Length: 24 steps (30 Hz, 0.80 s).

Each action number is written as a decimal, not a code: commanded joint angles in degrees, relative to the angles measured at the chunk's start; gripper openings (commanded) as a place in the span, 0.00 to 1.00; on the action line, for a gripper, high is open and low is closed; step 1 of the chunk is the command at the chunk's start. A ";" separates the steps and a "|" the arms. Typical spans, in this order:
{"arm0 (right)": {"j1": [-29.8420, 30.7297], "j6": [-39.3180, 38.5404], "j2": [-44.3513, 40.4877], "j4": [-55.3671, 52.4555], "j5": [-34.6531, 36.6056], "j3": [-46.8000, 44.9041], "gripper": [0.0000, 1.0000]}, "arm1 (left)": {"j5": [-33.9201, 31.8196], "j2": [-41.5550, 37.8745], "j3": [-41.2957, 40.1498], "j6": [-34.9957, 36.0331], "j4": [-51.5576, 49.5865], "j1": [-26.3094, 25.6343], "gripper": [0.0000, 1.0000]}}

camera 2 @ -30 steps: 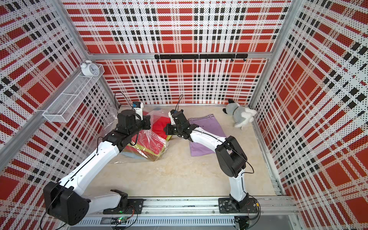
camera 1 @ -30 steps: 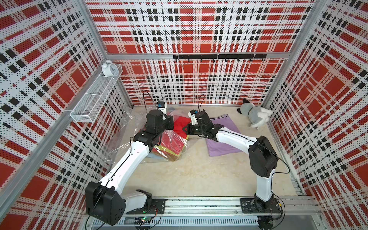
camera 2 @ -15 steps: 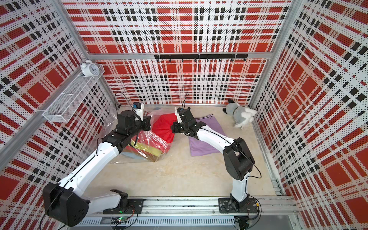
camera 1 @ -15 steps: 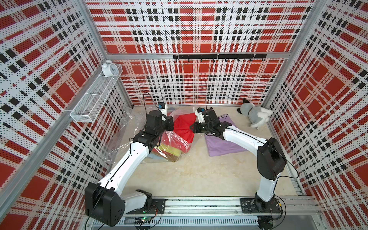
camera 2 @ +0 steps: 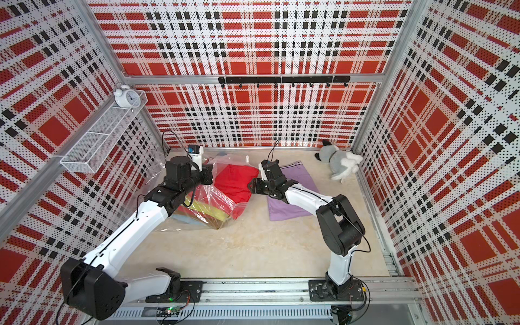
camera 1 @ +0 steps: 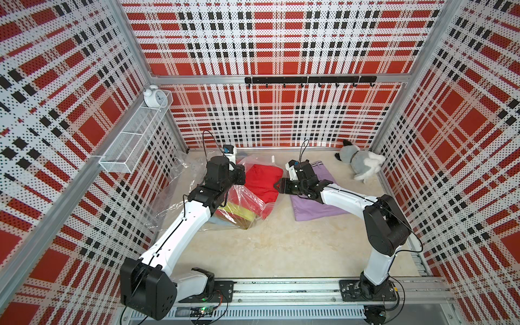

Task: Take the trousers out of the vacuum bag
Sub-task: Take out the trousers from the vacuum bag.

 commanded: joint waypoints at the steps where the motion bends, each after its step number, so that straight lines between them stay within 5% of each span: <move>1: 0.08 3.50 -1.29 6.88 -3.43 -1.58 0.53 | -1.45 0.18 1.29 0.30 2.66 0.73 0.00; 9: 0.24 11.20 1.72 17.76 -10.43 -3.58 0.54 | -1.96 0.32 1.28 -0.06 2.66 0.73 0.00; 24: 2.19 13.16 6.02 13.22 -7.46 -1.61 0.54 | -2.33 0.25 1.20 -0.06 2.66 0.86 0.00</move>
